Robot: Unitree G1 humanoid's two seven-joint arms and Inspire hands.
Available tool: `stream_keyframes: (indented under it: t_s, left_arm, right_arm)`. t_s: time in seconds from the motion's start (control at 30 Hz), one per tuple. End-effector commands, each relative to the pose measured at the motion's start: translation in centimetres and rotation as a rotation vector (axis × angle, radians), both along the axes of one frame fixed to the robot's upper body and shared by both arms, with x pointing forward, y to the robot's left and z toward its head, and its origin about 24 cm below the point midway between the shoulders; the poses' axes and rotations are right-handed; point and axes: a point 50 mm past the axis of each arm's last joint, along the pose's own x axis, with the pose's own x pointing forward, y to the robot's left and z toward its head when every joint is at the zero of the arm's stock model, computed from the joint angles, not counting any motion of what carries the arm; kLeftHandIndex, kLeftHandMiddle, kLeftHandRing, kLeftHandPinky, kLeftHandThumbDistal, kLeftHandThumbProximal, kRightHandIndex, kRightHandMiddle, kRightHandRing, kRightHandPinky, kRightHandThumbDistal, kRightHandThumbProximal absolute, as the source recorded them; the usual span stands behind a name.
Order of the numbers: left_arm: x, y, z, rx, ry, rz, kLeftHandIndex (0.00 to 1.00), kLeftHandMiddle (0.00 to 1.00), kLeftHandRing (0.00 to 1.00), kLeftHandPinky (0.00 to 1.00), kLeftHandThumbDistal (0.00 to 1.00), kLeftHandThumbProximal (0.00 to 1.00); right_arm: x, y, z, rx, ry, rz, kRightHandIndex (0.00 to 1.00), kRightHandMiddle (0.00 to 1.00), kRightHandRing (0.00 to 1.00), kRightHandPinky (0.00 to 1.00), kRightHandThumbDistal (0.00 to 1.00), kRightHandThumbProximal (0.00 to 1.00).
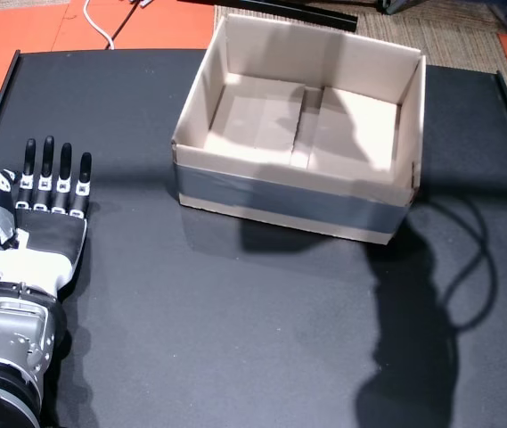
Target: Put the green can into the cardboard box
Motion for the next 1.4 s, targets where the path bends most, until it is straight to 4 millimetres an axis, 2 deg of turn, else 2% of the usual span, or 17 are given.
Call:
stream_keyframes:
  t_s: [0.0, 0.13, 0.17, 0.23, 0.3, 0.37, 0.5, 0.57, 0.67, 0.77, 0.8, 0.87, 0.93, 1.03, 1.17, 1.27, 1.37]
  left_arm:
    - [-1.5, -0.4, -2.1, -0.005, 0.083, -0.012, 0.52, 0.54, 0.64, 0.72, 0.01, 0.55]
    - [-1.5, -0.4, -2.2, 0.005, 0.075, -0.02, 0.55, 0.55, 0.67, 0.75, 0.0, 0.56]
    - [-1.5, -0.4, -2.1, 0.003, 0.079, -0.018, 0.55, 0.55, 0.67, 0.75, 0.0, 0.57]
    - [-1.5, -0.5, -2.1, -0.008, 0.078, -0.014, 0.56, 0.56, 0.67, 0.75, 0.0, 0.57]
    - [-1.6, -0.5, -2.2, -0.024, 0.067, -0.011, 0.56, 0.56, 0.68, 0.78, 0.0, 0.55]
    - [-1.6, -0.5, -2.2, -0.025, 0.061, -0.012, 0.56, 0.56, 0.68, 0.8, 0.0, 0.54]
    - [-1.6, -0.6, -2.2, 0.002, 0.069, -0.018, 0.54, 0.56, 0.68, 0.76, 0.0, 0.58]
    - [-1.6, -0.6, -2.2, -0.013, 0.071, -0.014, 0.55, 0.56, 0.68, 0.74, 0.0, 0.59]
    - [-1.6, -0.6, -2.2, -0.015, 0.075, -0.012, 0.54, 0.55, 0.67, 0.74, 0.0, 0.6]
    - [-1.6, -0.7, -2.3, -0.005, 0.08, -0.011, 0.54, 0.55, 0.65, 0.73, 0.0, 0.59]
    - [-1.6, -0.7, -2.3, -0.006, 0.077, -0.012, 0.54, 0.56, 0.66, 0.74, 0.0, 0.6]
    - [-1.6, -0.7, -2.3, -0.008, 0.073, -0.014, 0.54, 0.55, 0.66, 0.74, 0.0, 0.6]
    - [-1.7, -0.7, -2.4, -0.012, 0.068, -0.016, 0.55, 0.56, 0.66, 0.76, 0.0, 0.59]
    - [-1.8, -0.8, -2.4, -0.022, 0.061, -0.017, 0.55, 0.55, 0.66, 0.78, 0.0, 0.56]
    - [-1.7, -0.9, -2.4, -0.015, 0.067, -0.02, 0.55, 0.55, 0.63, 0.75, 0.0, 0.56]
    - [-1.7, -1.1, -2.4, -0.005, 0.078, -0.021, 0.54, 0.55, 0.63, 0.75, 0.0, 0.56]
    - [-1.6, -1.2, -2.4, -0.011, 0.074, -0.02, 0.52, 0.54, 0.65, 0.74, 0.0, 0.55]
  right_arm:
    - [0.0, 0.1, 0.1, -0.007, 0.015, -0.003, 0.12, 0.24, 0.24, 0.09, 0.21, 0.43]
    - [0.2, 0.2, -0.7, -0.043, 0.085, -0.016, 0.17, 0.27, 0.27, 0.1, 0.13, 0.38]
    - [0.3, 0.3, -1.0, -0.05, 0.108, -0.019, 0.17, 0.28, 0.27, 0.1, 0.15, 0.39]
    - [0.4, 0.2, -1.5, -0.062, 0.156, -0.024, 0.19, 0.29, 0.29, 0.12, 0.25, 0.54]
    - [0.5, 0.1, -2.0, -0.063, 0.195, -0.032, 0.22, 0.31, 0.28, 0.13, 0.27, 0.56]
    - [0.5, 0.0, -2.5, -0.057, 0.228, -0.04, 0.24, 0.32, 0.27, 0.12, 0.36, 0.63]
    - [0.6, -0.1, -3.6, -0.081, 0.298, -0.058, 0.15, 0.28, 0.26, 0.2, 0.13, 0.58]
    - [0.6, 0.0, -4.2, -0.114, 0.332, -0.059, 0.07, 0.2, 0.22, 0.19, 0.13, 0.6]
    - [0.7, 0.1, -5.0, -0.14, 0.413, -0.07, 0.05, 0.2, 0.23, 0.2, 0.11, 0.61]
    - [0.7, 0.1, -5.6, -0.165, 0.463, -0.078, 0.05, 0.21, 0.25, 0.22, 0.16, 0.61]
    - [0.7, 0.2, -5.7, -0.196, 0.462, -0.088, 0.06, 0.22, 0.25, 0.22, 0.2, 0.66]
    - [0.7, 0.2, -6.0, -0.228, 0.468, -0.101, 0.12, 0.27, 0.29, 0.25, 0.25, 0.68]
    - [0.6, 0.2, -6.3, -0.231, 0.486, -0.095, 0.14, 0.29, 0.3, 0.25, 0.24, 0.67]
    - [0.6, 0.0, -6.6, -0.195, 0.514, -0.091, 0.14, 0.29, 0.3, 0.28, 0.33, 0.64]
    - [0.6, -0.1, -7.3, -0.199, 0.522, -0.093, 0.13, 0.28, 0.29, 0.3, 0.23, 0.63]
    - [0.5, 0.2, -8.0, -0.236, 0.525, -0.095, 0.15, 0.32, 0.31, 0.28, 0.26, 0.69]
    - [0.4, 0.3, -8.6, -0.189, 0.539, -0.093, 0.13, 0.28, 0.28, 0.26, 0.26, 0.65]
